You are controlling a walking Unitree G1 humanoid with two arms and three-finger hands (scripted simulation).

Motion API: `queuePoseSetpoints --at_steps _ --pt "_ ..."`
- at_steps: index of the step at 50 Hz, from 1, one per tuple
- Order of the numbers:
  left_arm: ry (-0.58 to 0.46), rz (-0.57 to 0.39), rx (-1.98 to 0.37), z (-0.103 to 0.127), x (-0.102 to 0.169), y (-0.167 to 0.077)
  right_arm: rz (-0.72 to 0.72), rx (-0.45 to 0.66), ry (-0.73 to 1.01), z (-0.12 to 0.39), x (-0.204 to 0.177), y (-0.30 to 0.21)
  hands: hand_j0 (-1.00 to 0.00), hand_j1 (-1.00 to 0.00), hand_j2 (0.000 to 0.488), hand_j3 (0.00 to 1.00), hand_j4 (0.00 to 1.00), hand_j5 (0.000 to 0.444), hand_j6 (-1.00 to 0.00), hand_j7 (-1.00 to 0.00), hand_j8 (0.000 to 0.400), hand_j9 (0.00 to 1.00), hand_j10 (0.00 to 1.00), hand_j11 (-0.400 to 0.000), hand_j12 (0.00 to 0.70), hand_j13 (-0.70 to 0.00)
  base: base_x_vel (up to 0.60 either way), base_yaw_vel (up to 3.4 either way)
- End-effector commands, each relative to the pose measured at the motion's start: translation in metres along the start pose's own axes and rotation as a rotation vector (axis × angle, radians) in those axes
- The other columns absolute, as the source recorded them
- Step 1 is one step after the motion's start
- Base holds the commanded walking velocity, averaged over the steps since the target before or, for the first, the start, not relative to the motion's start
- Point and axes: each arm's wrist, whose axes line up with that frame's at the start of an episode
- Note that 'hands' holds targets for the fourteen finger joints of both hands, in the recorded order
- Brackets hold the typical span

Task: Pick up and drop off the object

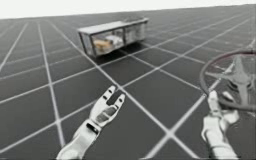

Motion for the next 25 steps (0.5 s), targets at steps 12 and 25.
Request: queuePoseSetpoints --at_steps 12,25 --pt "0.0 -0.02 0.02 0.0003 0.0007 -0.0086 0.012 0.031 -0.02 0.0088 0.0018 -0.0001 0.0 0.0 0.0 1.0 1.0 0.0 0.0 0.0 0.0 1.0 1.0 -0.4 0.0 -0.7 0.58 0.04" --pt "0.0 -0.02 0.02 0.0003 0.0007 -0.0086 0.012 0.031 -0.02 0.0088 0.0018 -0.0001 0.0 0.0 0.0 1.0 1.0 0.0 0.0 0.0 0.0 1.0 1.0 -0.4 0.0 -0.7 0.58 0.04"
